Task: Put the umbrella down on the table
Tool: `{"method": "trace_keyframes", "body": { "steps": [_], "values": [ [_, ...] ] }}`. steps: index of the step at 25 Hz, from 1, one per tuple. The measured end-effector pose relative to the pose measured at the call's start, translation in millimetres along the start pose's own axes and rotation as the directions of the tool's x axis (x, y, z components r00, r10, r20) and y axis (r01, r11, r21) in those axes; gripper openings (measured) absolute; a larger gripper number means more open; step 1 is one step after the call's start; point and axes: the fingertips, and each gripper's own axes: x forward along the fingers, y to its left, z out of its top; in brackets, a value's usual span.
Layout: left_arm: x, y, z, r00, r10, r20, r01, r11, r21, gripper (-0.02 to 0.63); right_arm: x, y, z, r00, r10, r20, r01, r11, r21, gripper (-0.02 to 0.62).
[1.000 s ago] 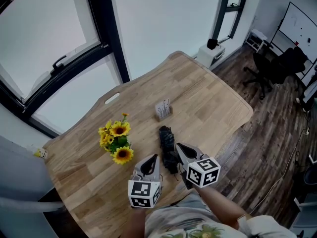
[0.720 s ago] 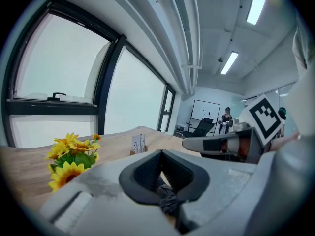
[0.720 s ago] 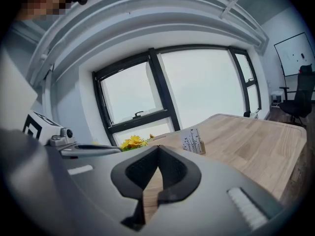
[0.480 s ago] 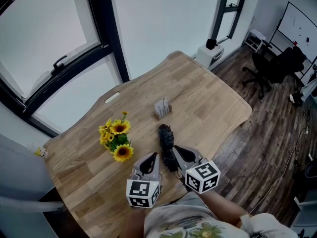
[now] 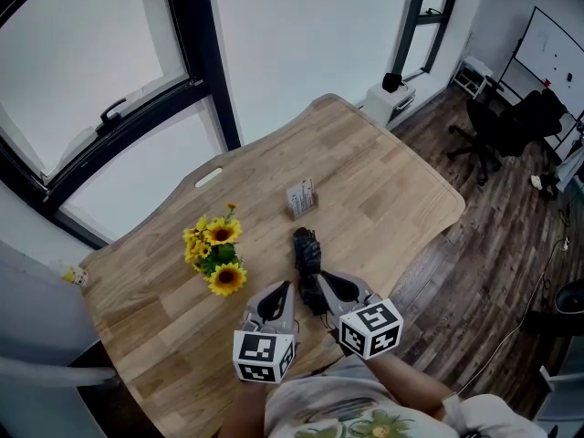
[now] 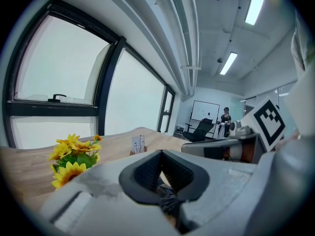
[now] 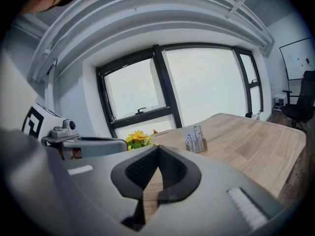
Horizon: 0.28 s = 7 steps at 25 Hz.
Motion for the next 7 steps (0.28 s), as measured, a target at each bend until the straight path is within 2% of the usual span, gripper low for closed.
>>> {"method": "trace_keyframes", "body": {
  "steps": [7],
  "values": [
    [1.2,-2.2,-5.0,1.0,-0.002,-0.005,0.002,1.0,-0.003,0.002,-1.4,-3.0,-5.1,1.0,-0.011,-0.007,0.011,1.0,0.002,-0.002]
  ]
}}
